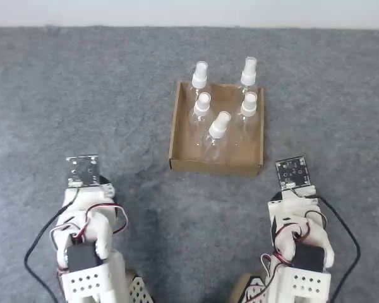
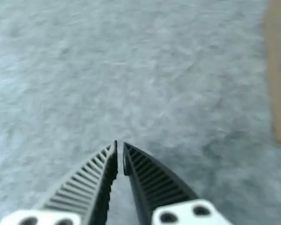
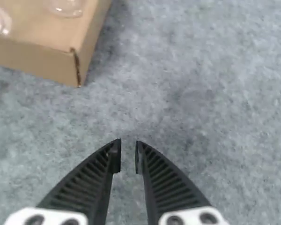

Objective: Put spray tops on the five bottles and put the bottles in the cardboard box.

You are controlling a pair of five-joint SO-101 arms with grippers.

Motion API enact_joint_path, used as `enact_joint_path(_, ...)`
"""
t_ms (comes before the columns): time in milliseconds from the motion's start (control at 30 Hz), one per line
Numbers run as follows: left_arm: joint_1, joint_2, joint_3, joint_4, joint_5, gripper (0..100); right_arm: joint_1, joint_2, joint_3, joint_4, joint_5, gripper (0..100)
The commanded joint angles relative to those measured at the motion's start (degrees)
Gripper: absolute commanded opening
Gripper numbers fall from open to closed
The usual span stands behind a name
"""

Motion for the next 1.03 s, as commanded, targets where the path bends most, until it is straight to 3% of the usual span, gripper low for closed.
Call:
enact_joint_path(0, -5.0, 0.4, -0.4, 0.4, 0.4, 1, 0.4, -0.9, 1.3, -0.1, 0.7, 1.1)
enact_joint_path(200, -10.4, 0.4, -0.4, 0.4, 0.6, 1, 0.4, -0.9, 1.3, -0.1, 0.7, 1.1)
enact_joint_path(1000, -10.5, 0.4, -0.4, 0.4, 0.7, 1, 0.4, -0.9, 1.3, -0.1, 0.7, 1.1)
